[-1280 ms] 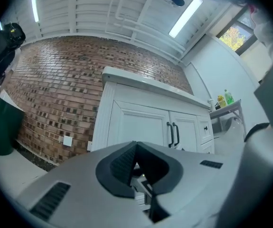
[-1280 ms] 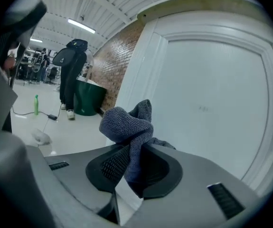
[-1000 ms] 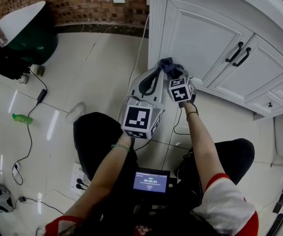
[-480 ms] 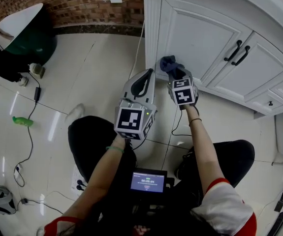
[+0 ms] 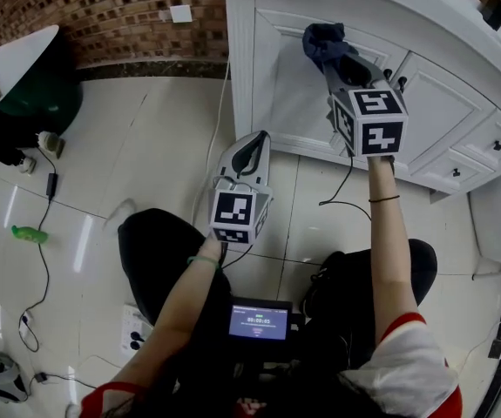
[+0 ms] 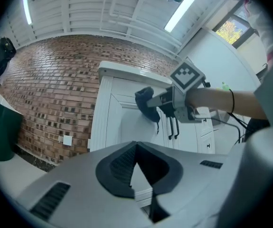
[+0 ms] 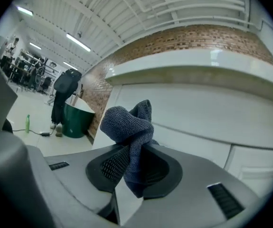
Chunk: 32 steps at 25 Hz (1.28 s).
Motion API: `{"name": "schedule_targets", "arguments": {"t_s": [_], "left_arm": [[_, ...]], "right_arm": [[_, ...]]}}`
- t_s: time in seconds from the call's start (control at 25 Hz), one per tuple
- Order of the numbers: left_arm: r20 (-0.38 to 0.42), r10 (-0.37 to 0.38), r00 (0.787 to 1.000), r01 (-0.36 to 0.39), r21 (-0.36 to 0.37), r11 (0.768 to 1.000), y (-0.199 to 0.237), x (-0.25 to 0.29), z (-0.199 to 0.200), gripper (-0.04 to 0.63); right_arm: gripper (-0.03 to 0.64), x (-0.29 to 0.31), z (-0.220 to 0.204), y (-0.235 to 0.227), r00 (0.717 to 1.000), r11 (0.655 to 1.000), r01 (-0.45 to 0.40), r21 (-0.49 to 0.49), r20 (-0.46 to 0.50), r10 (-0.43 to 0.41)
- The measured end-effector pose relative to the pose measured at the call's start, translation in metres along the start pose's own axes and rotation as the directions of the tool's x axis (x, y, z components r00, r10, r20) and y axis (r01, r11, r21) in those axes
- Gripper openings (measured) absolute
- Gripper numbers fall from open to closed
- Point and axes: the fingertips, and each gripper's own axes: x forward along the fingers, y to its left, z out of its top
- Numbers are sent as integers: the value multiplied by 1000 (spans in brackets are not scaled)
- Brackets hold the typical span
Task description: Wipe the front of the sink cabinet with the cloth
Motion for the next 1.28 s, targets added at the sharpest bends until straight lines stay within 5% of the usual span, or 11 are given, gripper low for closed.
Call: {"name": "schedule_targets", "arguments": {"t_s": [0.16,0.32,0.84,1.28], "left_arm": [[-4,-9,1000,9,-10,1000,-8,4,-4,32],[-10,-7,1000,7,-12,1000,-12,7,-8,32],[-25,-8,1000,8,-17,1000,-15,10,-20,32],[0,-9,1000,9,-47,999,-10,8,-14,32]], "right_arm": [[86,-13,29,-28,998,998,57,-32,32,-56],[86,-15,10,-37,996,996,84,-26,4,-84],[86,12,-142,11,981,998,14,64,-193,-1],[86,29,-280,65,914,992,-20,127,-400,70]]}}
